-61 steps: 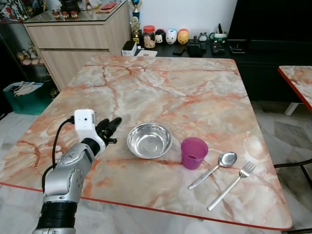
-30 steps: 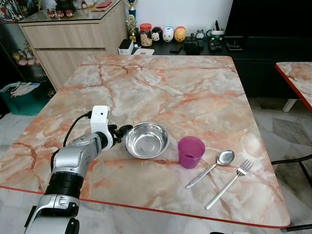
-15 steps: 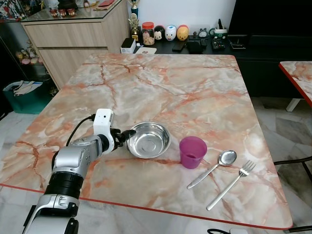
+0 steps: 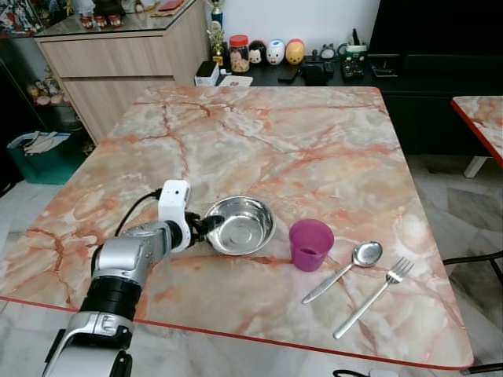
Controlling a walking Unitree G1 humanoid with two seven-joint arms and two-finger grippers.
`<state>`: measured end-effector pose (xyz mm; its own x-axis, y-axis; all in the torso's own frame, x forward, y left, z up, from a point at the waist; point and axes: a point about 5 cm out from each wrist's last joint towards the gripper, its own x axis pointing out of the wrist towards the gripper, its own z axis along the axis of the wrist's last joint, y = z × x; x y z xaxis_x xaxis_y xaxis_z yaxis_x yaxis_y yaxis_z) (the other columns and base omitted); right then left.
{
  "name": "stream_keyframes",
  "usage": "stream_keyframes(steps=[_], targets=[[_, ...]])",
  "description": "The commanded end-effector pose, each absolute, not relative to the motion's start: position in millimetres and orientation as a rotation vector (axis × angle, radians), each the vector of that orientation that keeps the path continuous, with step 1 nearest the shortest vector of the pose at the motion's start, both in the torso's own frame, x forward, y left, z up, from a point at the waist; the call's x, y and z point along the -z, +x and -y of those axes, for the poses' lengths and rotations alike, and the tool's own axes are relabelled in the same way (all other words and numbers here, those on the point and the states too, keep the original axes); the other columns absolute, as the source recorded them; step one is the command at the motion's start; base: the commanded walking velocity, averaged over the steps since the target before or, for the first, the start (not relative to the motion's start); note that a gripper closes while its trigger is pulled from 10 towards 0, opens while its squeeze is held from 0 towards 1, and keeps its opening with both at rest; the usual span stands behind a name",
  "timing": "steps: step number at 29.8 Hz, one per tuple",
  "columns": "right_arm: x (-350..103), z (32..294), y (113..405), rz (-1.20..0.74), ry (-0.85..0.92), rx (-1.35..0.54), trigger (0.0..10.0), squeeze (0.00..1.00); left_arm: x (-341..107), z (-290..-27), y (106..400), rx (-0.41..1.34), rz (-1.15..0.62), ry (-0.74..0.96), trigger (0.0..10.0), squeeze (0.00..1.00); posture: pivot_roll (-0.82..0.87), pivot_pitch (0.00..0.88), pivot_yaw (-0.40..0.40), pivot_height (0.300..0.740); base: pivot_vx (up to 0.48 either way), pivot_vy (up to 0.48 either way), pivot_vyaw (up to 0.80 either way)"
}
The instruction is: Setting the table
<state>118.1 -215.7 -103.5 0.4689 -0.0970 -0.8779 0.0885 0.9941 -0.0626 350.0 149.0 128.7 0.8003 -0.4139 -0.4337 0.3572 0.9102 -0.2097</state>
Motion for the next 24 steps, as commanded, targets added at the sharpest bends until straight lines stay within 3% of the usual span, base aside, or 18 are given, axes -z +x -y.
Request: stream_keyframes(steps=[1, 15, 17, 19, 20, 22, 24], targets=[[105.2, 212.8, 114.5, -1.090, 0.002, 0.109, 10.0, 0.00, -130.8, -150.5, 352.4, 0.397, -0.493, -0.103, 10.0, 0.00, -0.06, 0.000, 0.079, 0.732, 0.000, 0.000, 0.00], [104.9, 213.6, 115.1, -1.089, -0.001, 0.105, 10.0, 0.00, -124.0, -144.0, 354.5, 0.358, -0.497, -0.138, 9.8, 0.00, -0.06, 0.000, 0.073, 0.732, 0.000, 0.000, 0.00], [104.9, 213.6, 114.9, -1.089, 0.001, 0.106, 10.0, 0.00, -123.4, -143.9, 354.5, 0.355, -0.498, -0.141, 4.9, 0.00, -0.06, 0.000, 0.074, 0.732, 0.000, 0.000, 0.00], [104.9, 213.7, 114.8, -1.089, 0.000, 0.105, 10.0, 0.00, -122.6, -143.8, 354.5, 0.352, -0.499, -0.142, 3.4, 0.00, -0.06, 0.000, 0.074, 0.732, 0.000, 0.000, 0.00], [104.9, 213.7, 114.8, -1.089, 0.000, 0.105, 10.0, 0.00, -122.2, -143.7, 354.6, 0.351, -0.500, -0.142, 3.4, 0.00, -0.06, 0.000, 0.073, 0.732, 0.000, 0.000, 0.00], [105.0, 213.8, 114.7, -1.090, 0.000, 0.105, 10.0, 0.00, -121.5, -144.2, 354.8, 0.348, -0.501, -0.140, 0.0, 0.00, -0.06, 0.000, 0.074, 0.732, 0.000, 0.000, 0.00], [105.0, 213.8, 114.6, -1.090, 0.000, 0.105, 10.0, 0.00, -121.6, -145.2, 355.0, 0.346, -0.501, -0.138, 0.0, 0.00, -0.06, 0.000, 0.073, 0.732, 0.000, 0.000, 0.00]])
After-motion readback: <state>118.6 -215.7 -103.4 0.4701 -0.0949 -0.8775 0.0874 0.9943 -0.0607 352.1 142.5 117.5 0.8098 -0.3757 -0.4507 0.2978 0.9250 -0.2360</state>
